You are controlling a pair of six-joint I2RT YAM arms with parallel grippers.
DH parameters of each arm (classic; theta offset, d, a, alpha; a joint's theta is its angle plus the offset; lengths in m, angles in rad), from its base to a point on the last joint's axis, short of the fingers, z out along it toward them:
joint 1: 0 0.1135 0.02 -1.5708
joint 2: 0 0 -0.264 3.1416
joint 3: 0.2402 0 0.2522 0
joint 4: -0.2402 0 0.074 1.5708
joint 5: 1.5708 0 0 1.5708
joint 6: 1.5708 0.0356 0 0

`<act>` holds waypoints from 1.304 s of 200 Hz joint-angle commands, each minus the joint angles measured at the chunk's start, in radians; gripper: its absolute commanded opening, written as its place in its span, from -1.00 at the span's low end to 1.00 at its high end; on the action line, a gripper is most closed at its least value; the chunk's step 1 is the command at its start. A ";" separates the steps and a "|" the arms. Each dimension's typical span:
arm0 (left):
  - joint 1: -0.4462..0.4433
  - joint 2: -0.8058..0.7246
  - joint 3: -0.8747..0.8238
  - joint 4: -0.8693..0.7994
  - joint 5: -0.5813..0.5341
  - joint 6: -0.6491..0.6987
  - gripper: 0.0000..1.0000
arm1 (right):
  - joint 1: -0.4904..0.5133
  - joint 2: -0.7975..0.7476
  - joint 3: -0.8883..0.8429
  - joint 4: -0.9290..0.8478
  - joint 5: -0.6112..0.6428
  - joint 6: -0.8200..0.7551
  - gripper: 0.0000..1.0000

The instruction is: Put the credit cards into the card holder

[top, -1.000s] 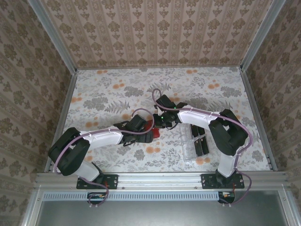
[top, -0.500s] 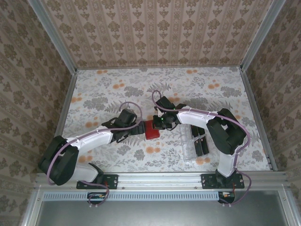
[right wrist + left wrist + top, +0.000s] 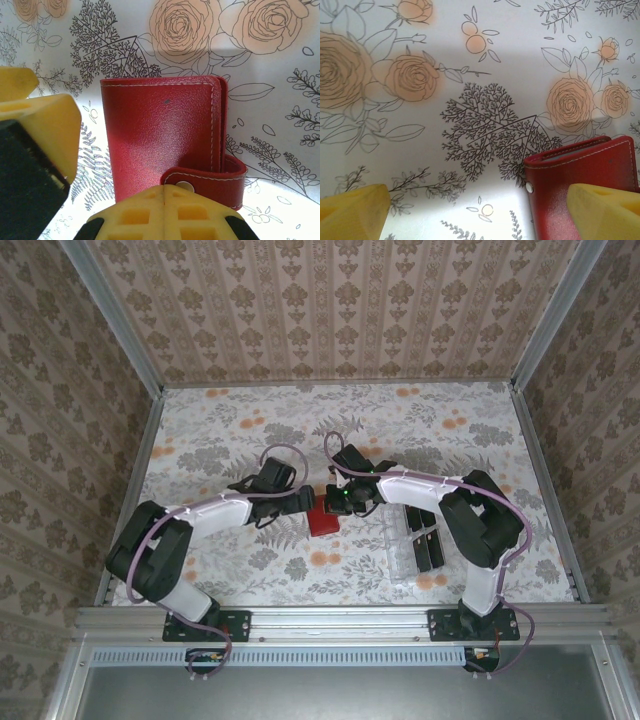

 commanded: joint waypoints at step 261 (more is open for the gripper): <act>-0.033 0.122 0.024 -0.015 0.006 0.008 0.99 | 0.001 0.059 0.011 0.044 -0.076 0.014 -1.00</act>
